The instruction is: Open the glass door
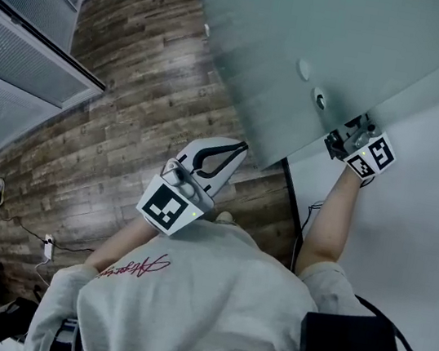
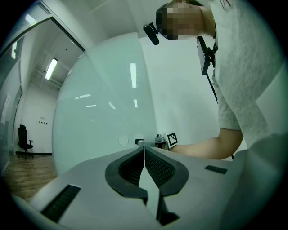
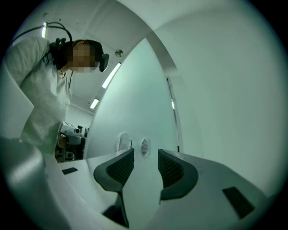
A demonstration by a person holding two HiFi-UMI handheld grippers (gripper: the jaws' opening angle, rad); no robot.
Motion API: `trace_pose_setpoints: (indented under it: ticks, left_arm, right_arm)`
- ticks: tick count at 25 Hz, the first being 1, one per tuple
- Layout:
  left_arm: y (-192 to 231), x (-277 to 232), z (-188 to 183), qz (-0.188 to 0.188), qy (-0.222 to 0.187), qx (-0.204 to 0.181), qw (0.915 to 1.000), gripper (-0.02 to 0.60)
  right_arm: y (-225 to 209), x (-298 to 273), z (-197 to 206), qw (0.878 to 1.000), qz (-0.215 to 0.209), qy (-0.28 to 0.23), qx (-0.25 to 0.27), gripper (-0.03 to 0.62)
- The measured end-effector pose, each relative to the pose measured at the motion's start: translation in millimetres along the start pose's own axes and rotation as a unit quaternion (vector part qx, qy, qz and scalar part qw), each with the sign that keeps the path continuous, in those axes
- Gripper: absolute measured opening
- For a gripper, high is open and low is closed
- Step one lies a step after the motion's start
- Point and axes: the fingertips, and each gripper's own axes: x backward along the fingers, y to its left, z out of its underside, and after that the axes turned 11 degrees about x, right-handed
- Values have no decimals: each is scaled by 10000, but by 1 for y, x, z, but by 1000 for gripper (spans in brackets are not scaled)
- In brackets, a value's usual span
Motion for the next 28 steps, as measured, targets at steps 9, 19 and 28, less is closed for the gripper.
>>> trace_pose_setpoints:
  ticks: [9, 19, 28]
  left_arm:
    - [-6, -12, -5, 490, -226, 132, 9985, 18]
    - [-23, 0, -14, 1101, -375, 189, 9930, 18]
    - [-26, 32, -24, 1273, -514, 134, 9904, 18]
  right_arm:
    - [49, 46, -12, 9862, 1282, 888, 559, 40]
    - [128, 58, -69, 9670, 2012, 1281, 891, 35]
    - [200, 25, -95, 9735, 1914, 1066, 652, 35]
